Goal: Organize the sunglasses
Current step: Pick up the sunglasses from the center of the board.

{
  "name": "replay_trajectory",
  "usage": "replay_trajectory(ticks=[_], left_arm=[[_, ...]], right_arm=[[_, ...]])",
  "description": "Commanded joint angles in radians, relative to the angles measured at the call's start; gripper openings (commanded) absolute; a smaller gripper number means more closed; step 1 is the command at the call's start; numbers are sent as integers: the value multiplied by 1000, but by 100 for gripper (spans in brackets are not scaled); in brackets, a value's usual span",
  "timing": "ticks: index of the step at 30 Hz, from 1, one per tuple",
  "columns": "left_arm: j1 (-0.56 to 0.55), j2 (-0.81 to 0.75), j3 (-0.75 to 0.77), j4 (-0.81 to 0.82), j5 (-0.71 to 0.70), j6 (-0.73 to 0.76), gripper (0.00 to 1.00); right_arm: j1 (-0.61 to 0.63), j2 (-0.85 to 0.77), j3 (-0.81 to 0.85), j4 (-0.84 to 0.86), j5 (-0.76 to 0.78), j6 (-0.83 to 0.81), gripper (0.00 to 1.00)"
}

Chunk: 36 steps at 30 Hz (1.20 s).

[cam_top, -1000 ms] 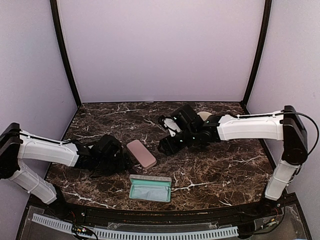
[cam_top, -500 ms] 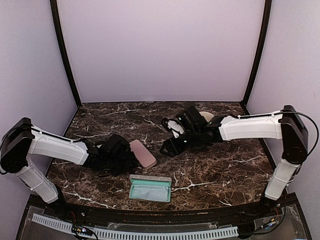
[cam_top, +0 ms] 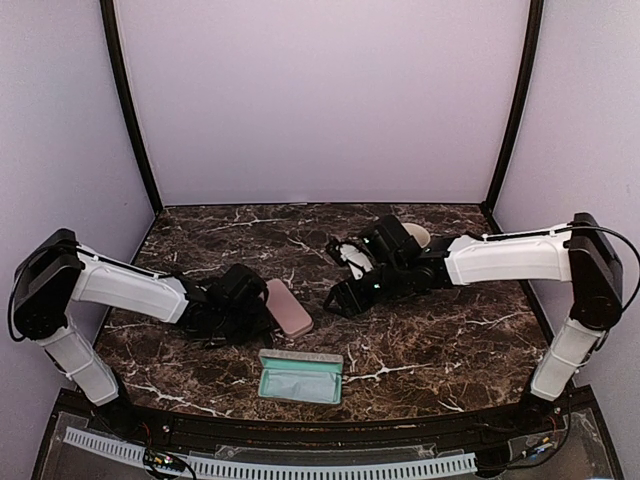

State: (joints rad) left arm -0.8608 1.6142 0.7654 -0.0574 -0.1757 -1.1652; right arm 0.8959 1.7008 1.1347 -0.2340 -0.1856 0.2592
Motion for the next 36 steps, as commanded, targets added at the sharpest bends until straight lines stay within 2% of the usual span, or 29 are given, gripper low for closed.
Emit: replay_trajectory(ticks=[1, 5, 15, 27, 36], left_arm=[[9, 16, 30, -31, -12, 43, 39], [9, 6, 54, -82, -34, 68, 29], [8, -52, 118, -314, -116, 176, 14], [9, 1, 177, -356, -87, 269, 1], [8, 13, 233, -426, -90, 304, 0]], right_arm=[[-10, -38, -9, 20, -9, -8, 67], [-12, -34, -3, 14, -12, -8, 66], [-14, -2, 11, 18, -36, 2, 66], [-13, 11, 49, 15, -43, 8, 66], [-14, 8, 56, 9, -41, 5, 65]])
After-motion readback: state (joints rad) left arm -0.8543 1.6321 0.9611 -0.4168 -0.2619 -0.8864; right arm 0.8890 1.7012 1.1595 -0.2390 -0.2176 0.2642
